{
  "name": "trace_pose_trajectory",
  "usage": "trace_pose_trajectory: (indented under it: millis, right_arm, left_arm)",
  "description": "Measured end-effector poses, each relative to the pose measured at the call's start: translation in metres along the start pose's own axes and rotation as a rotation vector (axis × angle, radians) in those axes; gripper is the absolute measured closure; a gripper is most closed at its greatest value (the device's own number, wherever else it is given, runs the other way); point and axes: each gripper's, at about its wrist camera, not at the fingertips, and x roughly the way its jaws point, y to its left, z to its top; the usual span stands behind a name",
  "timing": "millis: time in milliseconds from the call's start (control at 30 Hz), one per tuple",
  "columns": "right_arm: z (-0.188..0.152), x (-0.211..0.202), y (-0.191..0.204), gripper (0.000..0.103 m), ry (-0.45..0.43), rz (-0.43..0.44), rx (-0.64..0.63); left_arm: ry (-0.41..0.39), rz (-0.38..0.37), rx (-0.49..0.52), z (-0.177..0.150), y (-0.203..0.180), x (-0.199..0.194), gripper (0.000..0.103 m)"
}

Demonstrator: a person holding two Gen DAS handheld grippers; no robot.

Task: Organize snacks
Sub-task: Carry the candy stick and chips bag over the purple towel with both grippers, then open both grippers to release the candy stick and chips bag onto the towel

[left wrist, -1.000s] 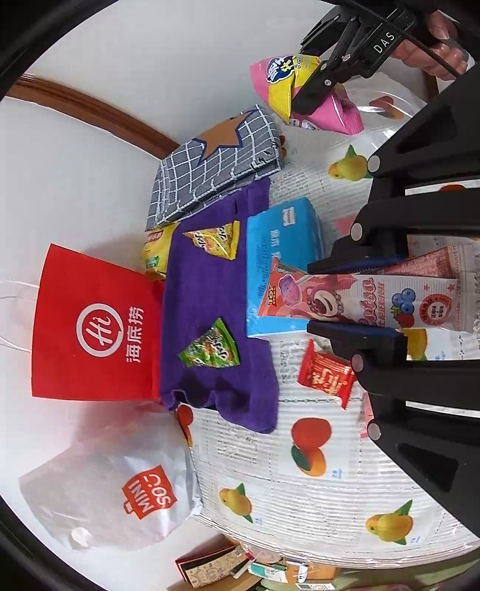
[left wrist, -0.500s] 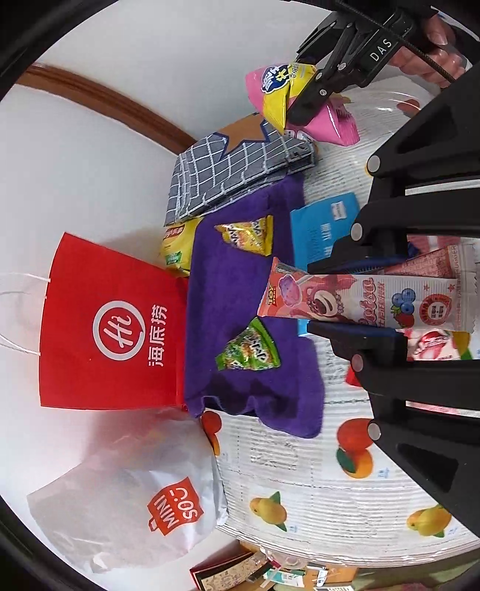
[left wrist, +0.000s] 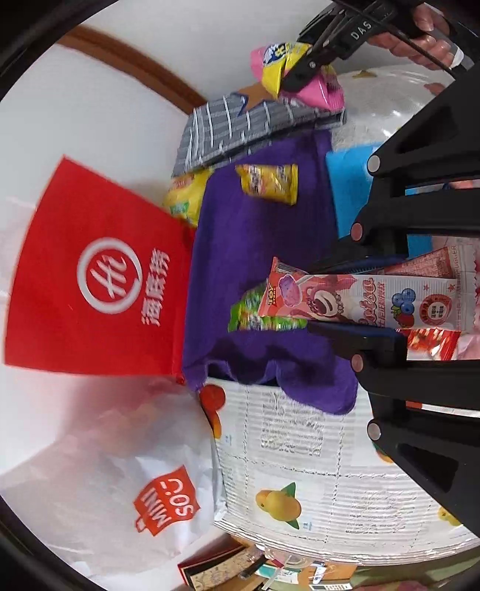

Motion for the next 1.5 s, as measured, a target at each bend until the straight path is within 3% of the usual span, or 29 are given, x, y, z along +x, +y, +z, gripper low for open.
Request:
trace_pose_trajectory:
  millis: [800, 1333, 1500]
  right_arm:
    - [0.014, 0.117, 0.028, 0.041, 0.118, 0.071, -0.033]
    - [0.012, 0.135, 0.04, 0.04, 0.144, 0.061, -0.101]
    - [0.013, 0.128, 0.039, 0.03, 0.135, 0.069, -0.101]
  left_arm:
    - [0.063, 0.033, -0.056, 0.035, 0.032, 0.089, 0.08]
    - [0.071, 0.002, -0.04, 0.037, 0.025, 0.106, 0.078]
    - [0.082, 0.019, -0.025, 0.037, 0.022, 0.106, 0.075]
